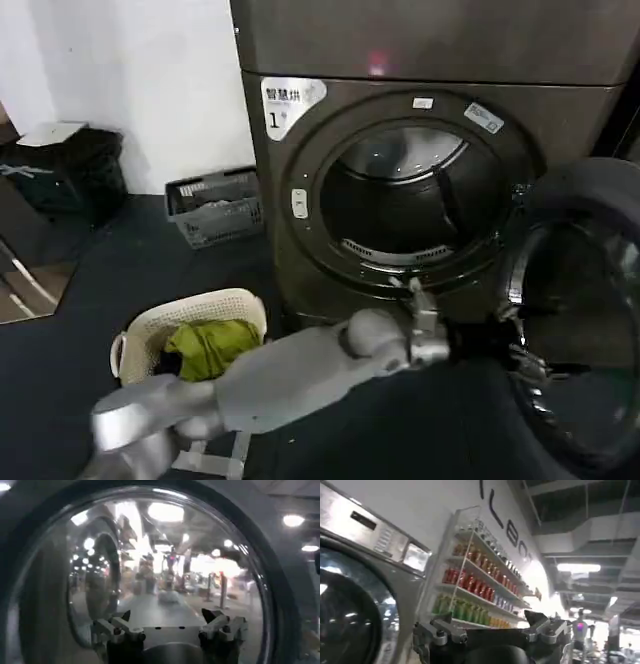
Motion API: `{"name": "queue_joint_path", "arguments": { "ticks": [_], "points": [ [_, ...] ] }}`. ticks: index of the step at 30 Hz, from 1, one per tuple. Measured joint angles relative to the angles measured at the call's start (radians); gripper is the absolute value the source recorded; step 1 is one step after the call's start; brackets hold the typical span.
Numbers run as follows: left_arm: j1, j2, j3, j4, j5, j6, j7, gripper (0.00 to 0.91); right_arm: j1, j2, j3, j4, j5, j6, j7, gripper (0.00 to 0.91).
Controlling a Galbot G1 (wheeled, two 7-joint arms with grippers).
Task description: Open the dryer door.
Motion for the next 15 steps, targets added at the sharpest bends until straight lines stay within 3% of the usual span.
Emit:
{"name": "queue_joint_path", "arguments": {
  "ticks": [9,15],
  "points": [
    [-0.014,-0.109,0.018,0.088,0.054,-0.022,-0.027,0.907,0.001,-0.007,0.061,-0.01,-0.029,-0.006,-0.002,0.907],
    [0.0,-0.162,0.014,0.142,0.113,-0.042,-0.042,0.907,0.016,-0.009,0.078,0.0,-0.013,-0.039,-0.001,0.907]
  ]
}}
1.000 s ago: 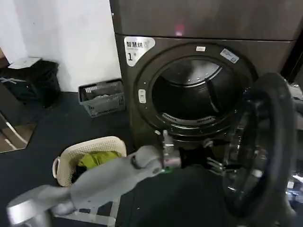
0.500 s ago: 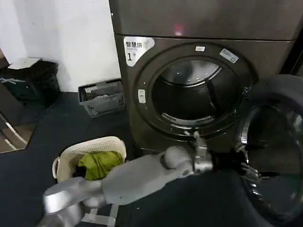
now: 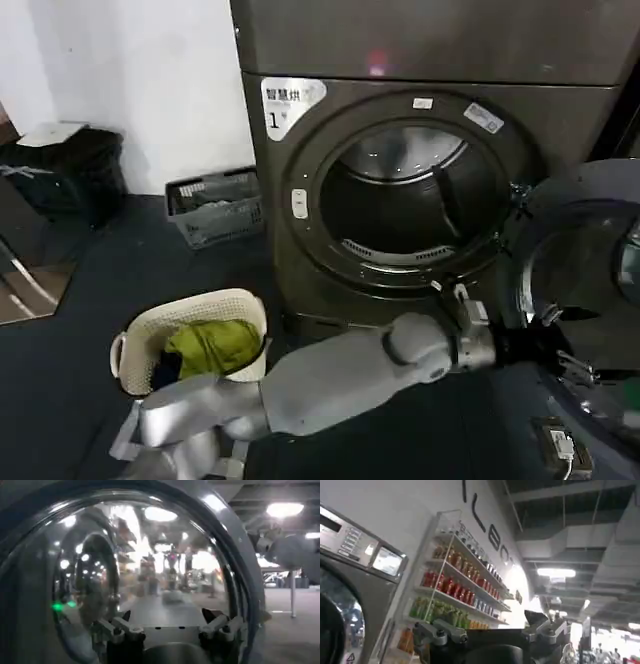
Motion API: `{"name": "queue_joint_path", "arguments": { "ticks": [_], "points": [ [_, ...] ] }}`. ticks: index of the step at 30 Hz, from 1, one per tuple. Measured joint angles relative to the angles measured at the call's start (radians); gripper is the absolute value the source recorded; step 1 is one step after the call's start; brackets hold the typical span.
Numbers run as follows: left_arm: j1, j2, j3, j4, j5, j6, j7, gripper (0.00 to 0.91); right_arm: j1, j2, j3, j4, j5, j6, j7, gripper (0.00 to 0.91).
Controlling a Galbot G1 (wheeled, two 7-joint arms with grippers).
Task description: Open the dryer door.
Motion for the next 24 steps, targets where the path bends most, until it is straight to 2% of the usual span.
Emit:
{"name": "queue_joint_path", "arguments": {
  "ticks": [15,24],
  "points": [
    [0.001,0.002,-0.017,0.171,0.06,-0.041,-0.004,0.907,-0.011,0.002,0.024,0.022,0.001,0.004,-0.005,0.907],
    [0.004,0.002,-0.017,0.2,0.085,-0.074,0.002,0.907,-0.018,0.0,0.037,0.025,0.003,0.005,-0.007,0.907]
  ]
}}
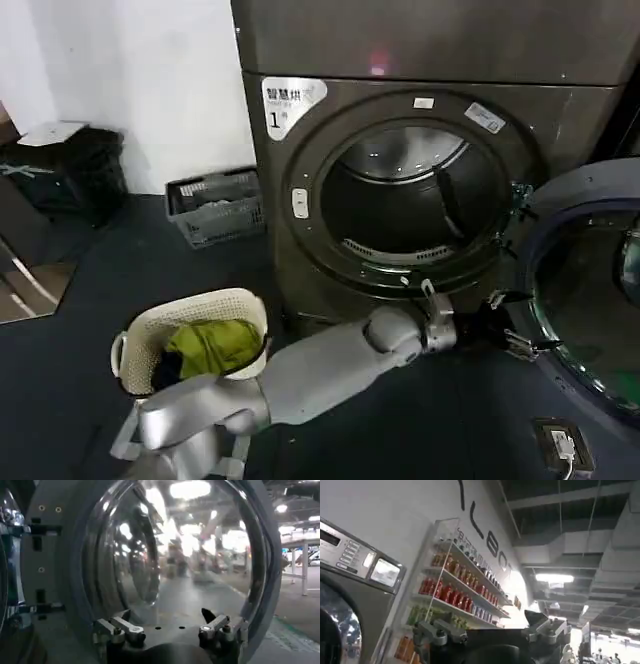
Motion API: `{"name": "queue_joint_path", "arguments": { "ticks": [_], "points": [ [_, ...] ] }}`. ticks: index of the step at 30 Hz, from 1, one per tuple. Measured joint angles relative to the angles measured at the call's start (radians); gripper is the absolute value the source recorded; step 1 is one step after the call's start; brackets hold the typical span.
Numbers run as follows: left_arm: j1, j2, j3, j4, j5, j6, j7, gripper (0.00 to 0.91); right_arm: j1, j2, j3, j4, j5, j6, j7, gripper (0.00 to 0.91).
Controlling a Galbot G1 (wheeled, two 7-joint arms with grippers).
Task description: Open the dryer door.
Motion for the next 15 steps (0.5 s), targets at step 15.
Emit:
{"name": "queue_joint_path", "arguments": {
  "ticks": [15],
  "points": [
    [0.009,0.0,-0.024,-0.02,0.005,-0.045,-0.02,0.907,0.042,-0.02,-0.048,-0.019,-0.023,0.006,-0.008,0.907]
  ]
}}
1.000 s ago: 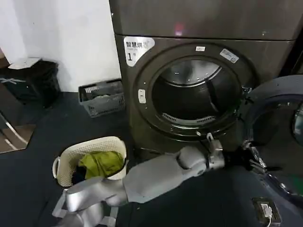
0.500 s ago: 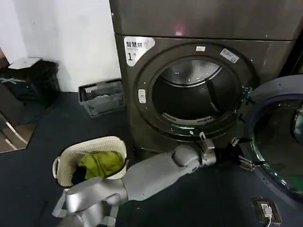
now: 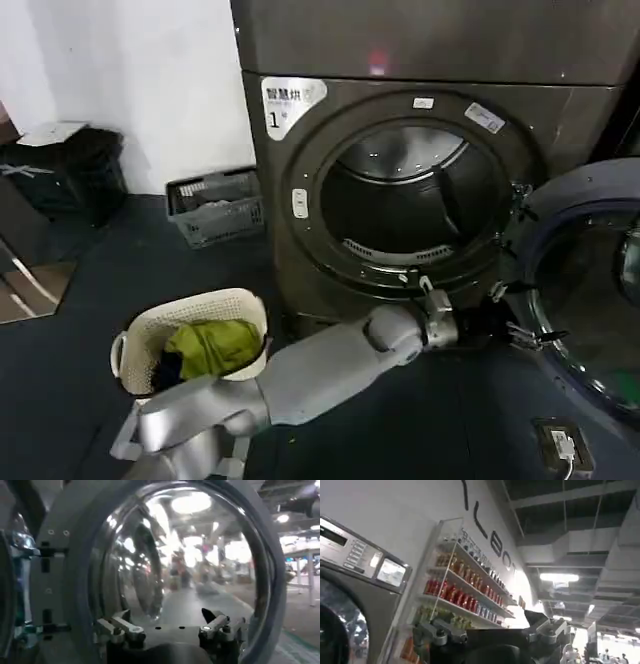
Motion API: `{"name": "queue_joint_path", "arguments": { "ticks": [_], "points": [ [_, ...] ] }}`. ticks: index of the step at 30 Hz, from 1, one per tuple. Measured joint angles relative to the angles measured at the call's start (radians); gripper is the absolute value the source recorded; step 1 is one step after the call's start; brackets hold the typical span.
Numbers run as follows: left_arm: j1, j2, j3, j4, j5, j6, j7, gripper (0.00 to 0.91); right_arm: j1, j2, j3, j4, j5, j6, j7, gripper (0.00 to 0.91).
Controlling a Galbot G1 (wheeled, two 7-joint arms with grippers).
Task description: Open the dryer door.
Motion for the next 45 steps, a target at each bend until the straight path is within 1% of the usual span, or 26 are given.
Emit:
{"name": "queue_joint_path", "arguments": {
  "ticks": [5,8,12,17,24,35,45],
  "points": [
    [0.006,0.0,-0.009,-0.016,0.014,-0.009,-0.03,0.907,0.01,-0.001,-0.012,0.003,-0.002,0.001,0.0,0.907],
    [0.008,0.0,-0.023,-0.019,0.041,-0.035,-0.053,0.907,0.012,-0.004,-0.015,0.003,-0.002,0.001,0.0,0.907],
    [0.009,0.0,-0.029,-0.024,0.076,-0.076,-0.061,0.907,0.012,-0.007,-0.015,0.004,-0.002,0.001,-0.002,0.907],
    [0.017,0.0,-0.039,-0.05,0.081,-0.089,-0.07,0.907,0.012,-0.01,-0.017,0.005,-0.004,0.0,-0.004,0.907],
    [0.027,0.0,-0.07,-0.115,0.111,-0.115,-0.104,0.907,0.014,-0.012,-0.023,0.006,-0.007,-0.001,-0.005,0.907],
    [0.049,0.002,-0.094,-0.217,0.117,-0.139,-0.119,0.907,0.024,-0.019,-0.034,0.009,-0.018,-0.004,-0.007,0.907],
    [0.071,0.114,-0.138,-0.289,0.129,-0.147,-0.132,0.907,0.032,-0.024,-0.042,0.013,-0.03,-0.005,-0.011,0.907]
  ]
}}
